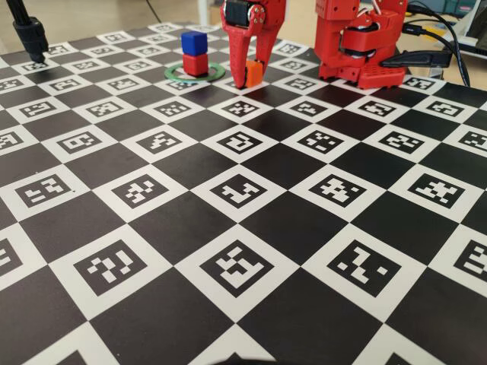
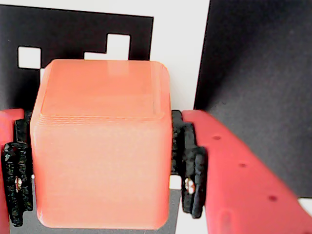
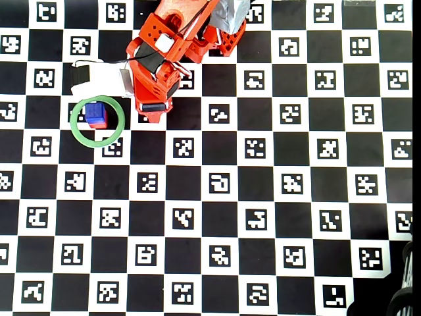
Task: Grab the red cube then put it in the green circle then put the blue cube on top and finally the orange cube on top
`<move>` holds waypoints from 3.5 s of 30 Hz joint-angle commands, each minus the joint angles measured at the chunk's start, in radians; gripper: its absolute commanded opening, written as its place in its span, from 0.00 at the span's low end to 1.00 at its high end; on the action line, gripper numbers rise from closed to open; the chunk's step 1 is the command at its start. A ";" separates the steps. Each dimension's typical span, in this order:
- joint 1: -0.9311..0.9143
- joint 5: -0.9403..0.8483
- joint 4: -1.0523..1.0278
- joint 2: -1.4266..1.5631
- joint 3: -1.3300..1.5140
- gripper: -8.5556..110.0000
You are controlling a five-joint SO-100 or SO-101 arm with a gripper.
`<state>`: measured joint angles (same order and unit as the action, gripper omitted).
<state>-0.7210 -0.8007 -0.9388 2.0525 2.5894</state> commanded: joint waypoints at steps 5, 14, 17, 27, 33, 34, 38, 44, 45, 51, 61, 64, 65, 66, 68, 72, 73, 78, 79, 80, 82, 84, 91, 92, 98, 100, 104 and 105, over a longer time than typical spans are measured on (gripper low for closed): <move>0.000 -0.012 -0.014 0.018 -0.025 0.13; -0.003 -0.005 -0.178 0.071 -0.155 0.13; -0.003 0.005 -0.265 0.077 -0.242 0.13; -0.034 -0.031 -0.469 0.046 -0.520 0.12; -0.075 -0.084 -0.574 -0.011 -0.684 0.12; -0.083 -0.094 -0.588 -0.025 -0.713 0.12; -0.118 -0.130 -0.632 -0.080 -0.818 0.12; -0.170 -0.173 -0.673 -0.189 -0.965 0.12; -0.178 -0.179 -0.678 -0.209 -0.988 0.12; -0.218 -0.209 -0.686 -0.302 -1.086 0.12; -0.245 -0.222 -0.618 -0.394 -1.126 0.12; -0.249 -0.225 -0.606 -0.408 -1.129 0.12; -0.249 -0.225 -0.600 -0.413 -1.129 0.12; -0.249 -0.225 -0.595 -0.416 -1.131 0.12; -0.249 -0.222 -0.588 -0.425 -1.135 0.12; -0.249 -0.221 -0.577 -0.446 -1.143 0.12; -0.249 -0.219 -0.572 -0.453 -1.144 0.12; -0.253 -0.219 -0.555 -0.472 -1.150 0.12; -0.255 -0.219 -0.552 -0.476 -1.150 0.12; -0.255 -0.219 -0.546 -0.479 -1.152 0.12; -0.255 -0.221 -0.538 -0.486 -1.157 0.12; -0.256 -0.219 -0.534 -0.499 -1.166 0.12; -0.265 -0.224 -0.526 -0.522 -1.192 0.12; -0.268 -0.225 -0.526 -0.523 -1.193 0.12; -0.293 -0.244 -0.528 -0.526 -1.193 0.12; -0.299 -0.250 -0.529 -0.526 -1.190 0.12; -0.305 -0.255 -0.529 -0.515 -1.175 0.12; -0.305 -0.255 -0.528 -0.512 -1.169 0.12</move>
<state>-1.0155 -1.0523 -1.4757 1.4941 1.4834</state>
